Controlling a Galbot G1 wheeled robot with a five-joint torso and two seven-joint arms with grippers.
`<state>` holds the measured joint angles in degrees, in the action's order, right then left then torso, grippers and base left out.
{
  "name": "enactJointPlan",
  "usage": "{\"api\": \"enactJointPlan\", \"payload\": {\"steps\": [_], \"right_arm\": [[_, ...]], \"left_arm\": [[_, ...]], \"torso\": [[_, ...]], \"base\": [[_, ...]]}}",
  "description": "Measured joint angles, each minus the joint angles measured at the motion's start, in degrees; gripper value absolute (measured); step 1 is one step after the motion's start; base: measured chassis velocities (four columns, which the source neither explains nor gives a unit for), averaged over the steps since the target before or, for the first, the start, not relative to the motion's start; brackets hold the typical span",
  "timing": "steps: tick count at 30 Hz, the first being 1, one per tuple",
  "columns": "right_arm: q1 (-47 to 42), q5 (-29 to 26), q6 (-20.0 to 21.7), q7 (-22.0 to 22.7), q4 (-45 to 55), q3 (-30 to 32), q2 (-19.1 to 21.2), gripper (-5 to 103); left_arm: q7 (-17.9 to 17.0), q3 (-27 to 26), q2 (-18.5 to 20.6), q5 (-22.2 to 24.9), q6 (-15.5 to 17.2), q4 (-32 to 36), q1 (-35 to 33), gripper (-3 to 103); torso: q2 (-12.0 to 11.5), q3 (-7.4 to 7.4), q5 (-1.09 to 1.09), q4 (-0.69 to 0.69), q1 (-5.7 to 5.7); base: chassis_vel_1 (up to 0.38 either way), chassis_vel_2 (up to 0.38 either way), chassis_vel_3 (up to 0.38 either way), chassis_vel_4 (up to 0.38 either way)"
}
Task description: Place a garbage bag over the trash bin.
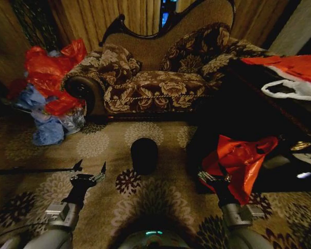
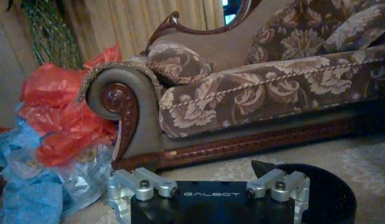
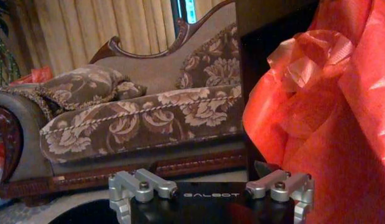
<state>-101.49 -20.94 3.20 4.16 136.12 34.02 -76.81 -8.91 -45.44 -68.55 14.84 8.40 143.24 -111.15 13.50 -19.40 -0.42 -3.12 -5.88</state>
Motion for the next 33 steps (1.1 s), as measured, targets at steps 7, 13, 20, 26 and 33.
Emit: {"api": "enactJointPlan", "payload": {"steps": [7,13,20,26,33], "right_arm": [[-0.01,0.13,-0.02,-0.01,-0.02,0.01,-0.05,100],[-0.91,6.71,-2.19,-1.43,-3.82,0.97,-2.53,100],[-3.50,15.05,-4.87,-4.70,-6.45,1.47,-8.30,100],[-4.11,14.80,-4.41,-4.79,-5.33,0.90,-8.96,100],[-2.64,13.57,-4.16,-4.73,-4.97,0.83,-7.21,100]], "left_arm": [[0.00,0.02,-0.02,-0.03,-0.03,-0.03,0.02,100],[0.01,2.67,-4.06,-3.41,-3.68,-5.02,2.51,100],[1.55,8.73,-11.44,-7.94,-11.14,-13.18,7.91,100],[2.67,9.27,-10.79,-8.49,-11.28,-12.73,7.65,100],[2.32,8.88,-7.47,-7.65,-8.72,-9.41,7.41,100]], "torso": [[0.00,0.00,0.00,0.00,0.00],[0.00,0.00,-0.01,0.00,0.00],[0.00,0.00,0.02,0.00,0.00],[0.00,0.00,-0.02,0.00,0.00],[0.00,0.00,0.01,0.00,0.00]], "base": [[0.000,0.000,0.000,0.000],[0.000,0.000,0.000,0.000],[0.000,0.000,0.000,0.000],[0.000,0.000,0.000,0.000],[0.000,0.000,0.000,0.000]]}}
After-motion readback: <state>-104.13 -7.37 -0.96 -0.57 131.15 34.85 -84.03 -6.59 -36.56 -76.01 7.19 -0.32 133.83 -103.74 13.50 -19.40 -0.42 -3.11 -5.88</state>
